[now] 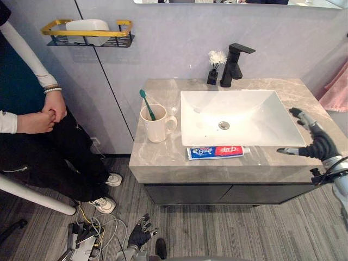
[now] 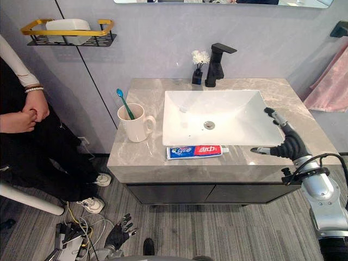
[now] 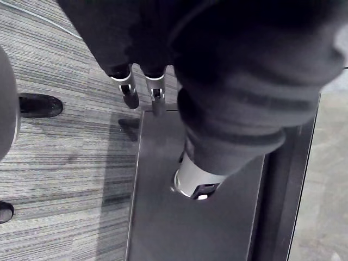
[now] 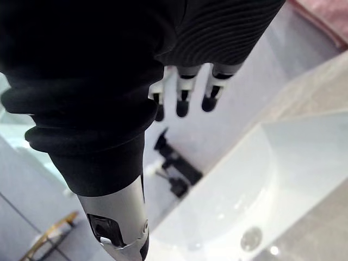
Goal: Organize washtable
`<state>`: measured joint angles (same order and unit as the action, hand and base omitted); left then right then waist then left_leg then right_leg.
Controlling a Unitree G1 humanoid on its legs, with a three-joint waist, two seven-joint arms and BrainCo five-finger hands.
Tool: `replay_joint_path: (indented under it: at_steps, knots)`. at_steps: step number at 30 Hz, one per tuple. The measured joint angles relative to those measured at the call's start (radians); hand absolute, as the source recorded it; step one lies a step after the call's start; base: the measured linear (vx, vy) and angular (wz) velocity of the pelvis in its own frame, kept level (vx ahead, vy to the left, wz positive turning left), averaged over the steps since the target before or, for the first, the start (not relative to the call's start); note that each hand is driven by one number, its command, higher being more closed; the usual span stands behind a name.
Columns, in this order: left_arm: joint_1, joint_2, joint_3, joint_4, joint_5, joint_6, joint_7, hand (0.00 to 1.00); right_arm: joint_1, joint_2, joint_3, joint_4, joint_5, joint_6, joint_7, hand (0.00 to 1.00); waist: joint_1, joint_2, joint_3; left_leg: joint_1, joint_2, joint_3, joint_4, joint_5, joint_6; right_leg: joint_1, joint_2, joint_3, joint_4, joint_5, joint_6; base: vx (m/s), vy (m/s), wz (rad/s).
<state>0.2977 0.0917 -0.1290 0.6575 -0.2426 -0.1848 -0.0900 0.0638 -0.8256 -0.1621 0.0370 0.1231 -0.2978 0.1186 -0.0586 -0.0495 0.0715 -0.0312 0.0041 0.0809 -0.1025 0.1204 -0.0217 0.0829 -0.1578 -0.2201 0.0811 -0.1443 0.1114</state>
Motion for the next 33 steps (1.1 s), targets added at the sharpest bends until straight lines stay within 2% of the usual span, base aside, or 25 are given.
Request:
replay_joint_path:
  at_steps: [9,15,28,33]
  knots:
    - [-0.018,0.023,-0.032,-0.001,-0.001,-0.002,-0.016,0.00,-0.040,-0.007,0.154,0.041,-0.020,0.002,0.041,0.00,0.019,-0.015,0.009,-0.013,-0.011,-0.027,0.000,0.013,0.010,0.002,-0.007,-0.029,-0.001,0.004,0.007,-0.03,0.013,0.10]
    - [-0.027,0.032,-0.038,0.001,0.000,-0.001,-0.017,0.00,-0.067,-0.007,0.211,0.067,-0.055,0.004,0.056,0.00,0.018,-0.025,0.018,-0.029,-0.023,-0.044,0.000,0.016,0.013,0.003,-0.016,-0.048,-0.013,0.010,0.016,-0.01,0.009,0.09]
    - [-0.043,0.042,-0.038,-0.004,-0.001,-0.018,-0.017,0.00,-0.107,-0.007,0.221,0.066,-0.052,0.004,0.061,0.00,0.020,-0.041,0.051,-0.036,-0.025,-0.049,0.000,0.016,0.013,0.000,-0.017,-0.054,-0.019,0.011,0.017,0.00,0.001,0.01]
    - [-0.043,0.042,-0.038,-0.007,-0.001,-0.018,-0.017,0.00,-0.111,-0.007,0.231,0.066,-0.032,0.022,0.062,0.00,0.020,-0.041,0.052,-0.039,-0.025,-0.046,0.000,0.015,0.013,-0.002,-0.016,-0.052,-0.026,0.013,0.019,0.00,0.000,0.00]
